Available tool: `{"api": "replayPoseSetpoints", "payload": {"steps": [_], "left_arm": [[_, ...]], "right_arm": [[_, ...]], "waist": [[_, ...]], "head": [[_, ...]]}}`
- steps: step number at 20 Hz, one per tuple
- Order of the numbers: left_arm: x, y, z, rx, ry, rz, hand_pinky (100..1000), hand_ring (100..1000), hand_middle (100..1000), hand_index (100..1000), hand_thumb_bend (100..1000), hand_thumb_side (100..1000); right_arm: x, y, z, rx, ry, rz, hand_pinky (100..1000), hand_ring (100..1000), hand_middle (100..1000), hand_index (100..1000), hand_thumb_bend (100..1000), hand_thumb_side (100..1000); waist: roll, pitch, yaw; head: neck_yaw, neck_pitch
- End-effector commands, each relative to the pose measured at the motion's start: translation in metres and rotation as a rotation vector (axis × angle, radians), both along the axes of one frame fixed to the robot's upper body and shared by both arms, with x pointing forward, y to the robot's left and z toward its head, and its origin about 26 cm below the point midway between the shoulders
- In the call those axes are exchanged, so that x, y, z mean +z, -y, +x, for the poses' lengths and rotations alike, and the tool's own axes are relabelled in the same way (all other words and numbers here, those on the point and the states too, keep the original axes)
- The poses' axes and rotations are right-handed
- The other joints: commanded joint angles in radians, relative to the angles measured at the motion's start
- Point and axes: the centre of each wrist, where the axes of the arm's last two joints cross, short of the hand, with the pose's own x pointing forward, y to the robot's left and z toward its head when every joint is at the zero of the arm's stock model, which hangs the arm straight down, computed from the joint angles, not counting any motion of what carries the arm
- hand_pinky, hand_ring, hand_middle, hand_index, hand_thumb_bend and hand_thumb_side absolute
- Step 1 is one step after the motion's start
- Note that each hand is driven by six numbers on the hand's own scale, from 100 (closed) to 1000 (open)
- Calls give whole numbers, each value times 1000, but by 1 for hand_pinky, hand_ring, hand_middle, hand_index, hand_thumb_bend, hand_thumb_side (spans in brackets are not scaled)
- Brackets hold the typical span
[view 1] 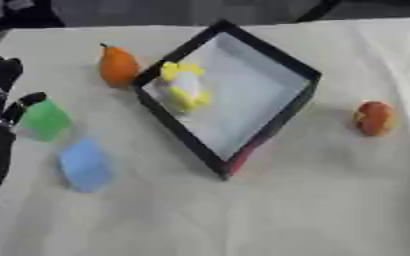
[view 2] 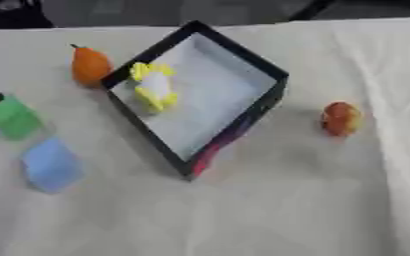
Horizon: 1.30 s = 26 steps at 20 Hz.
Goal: Pick up objects on the table and place them in the box.
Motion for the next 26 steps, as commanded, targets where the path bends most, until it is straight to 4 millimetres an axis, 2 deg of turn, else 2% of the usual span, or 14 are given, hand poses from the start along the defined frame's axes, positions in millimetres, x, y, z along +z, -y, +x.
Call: {"api": "replayPoseSetpoints", "payload": {"steps": [1,11,20,26], "left_arm": [[9,-3,-2,-2,28,21,759,992,820,853,219,800],[10,-4,-2,6,21,19,760,998,819,863,206,799],[10,-4,-2,17,14,23,759,1000,820,857,196,802],[11,-6,-3,31,16,18,764,1000,829,854,190,799]], "right_arm": [[13,2,-3,0,32,-31,915,746,691,833,100,540],[13,2,-3,0,32,-32,914,746,691,833,100,540],[12,3,-3,-2,27,-37,914,746,690,832,100,539],[14,2,-3,-3,31,-39,914,747,690,832,100,538]], "waist": [[3,-34,1],[2,-34,0],[2,-32,0],[2,-33,1]], "head": [[10,-18],[1,-12],[-3,8],[6,13]]}}
